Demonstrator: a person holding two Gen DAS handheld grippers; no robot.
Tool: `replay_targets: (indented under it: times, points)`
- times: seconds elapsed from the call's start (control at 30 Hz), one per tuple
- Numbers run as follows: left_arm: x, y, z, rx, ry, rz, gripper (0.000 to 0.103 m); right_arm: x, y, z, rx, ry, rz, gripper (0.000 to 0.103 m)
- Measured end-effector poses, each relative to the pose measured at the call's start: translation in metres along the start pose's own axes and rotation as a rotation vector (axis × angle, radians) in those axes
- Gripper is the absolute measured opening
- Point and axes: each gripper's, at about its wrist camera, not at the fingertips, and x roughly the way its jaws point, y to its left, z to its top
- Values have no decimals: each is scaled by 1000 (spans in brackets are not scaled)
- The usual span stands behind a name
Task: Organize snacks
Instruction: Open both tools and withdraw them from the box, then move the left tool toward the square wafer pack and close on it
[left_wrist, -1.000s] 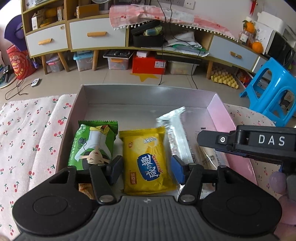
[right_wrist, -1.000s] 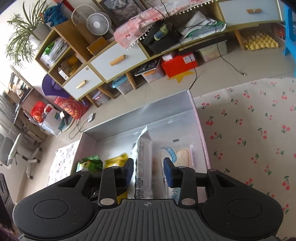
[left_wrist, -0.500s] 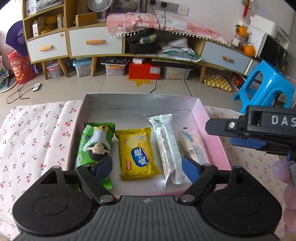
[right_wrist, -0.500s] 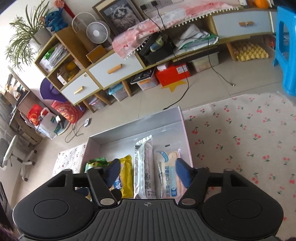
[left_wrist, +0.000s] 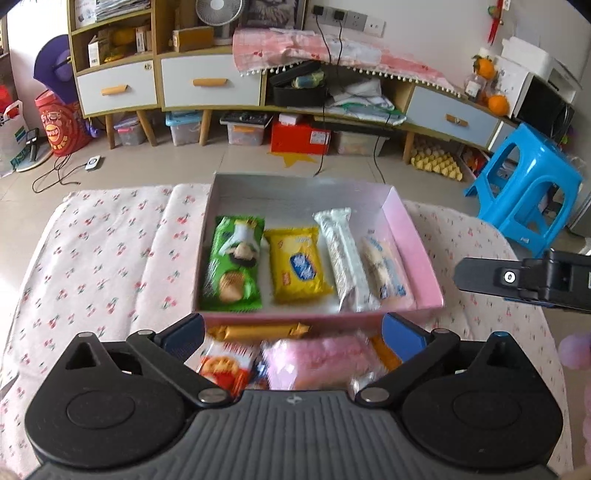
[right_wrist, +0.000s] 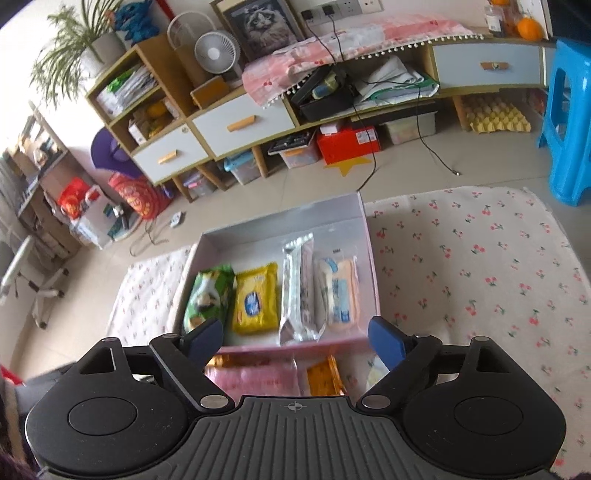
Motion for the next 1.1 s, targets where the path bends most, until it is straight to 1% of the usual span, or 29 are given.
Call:
replay_targets:
  times: [0.1, 0.23, 0.33, 0.43, 0.5, 0.57, 0.63, 0.77, 0.83, 0.93, 1.03, 1.1]
  points:
    - [-5, 4, -7, 9, 20, 6, 103, -6, 5, -11, -33, 12, -19, 88]
    - [-12, 9, -17, 24, 18, 20, 103, -9, 5, -26, -56, 30, -21, 88]
    - [-15, 17, -27, 15, 4, 28, 103, -8, 3, -38, -59, 43, -25, 88]
    - [-14, 29, -37, -33, -23, 29, 103, -1, -4, -51, -46, 61, -25, 88]
    - [-14, 35, -42, -65, -39, 46, 103, 5, -8, -56, -39, 98, -45, 88]
    - [-11, 40, -39, -81, -14, 81, 103, 8, -8, -58, -29, 124, -84, 88]
    - [-11, 49, -39, -110, -20, 88, 103, 10, -11, -60, -14, 123, -90, 88]
    - [-2, 63, -41, -163, 23, 83, 102, 18, -6, -62, -5, 139, -89, 88]
    - [1, 67, -46, -151, 43, 67, 99, 22, 0, -64, -20, 153, -87, 88]
    - [5, 73, -50, -81, 47, 71, 95, 29, 7, -69, -26, 174, -62, 88]
    - [7, 81, -55, -13, 49, 74, 87, 36, 18, -76, -44, 201, -27, 88]
    - [7, 89, -58, 7, 44, 52, 82, 40, 28, -80, -69, 209, -13, 88]
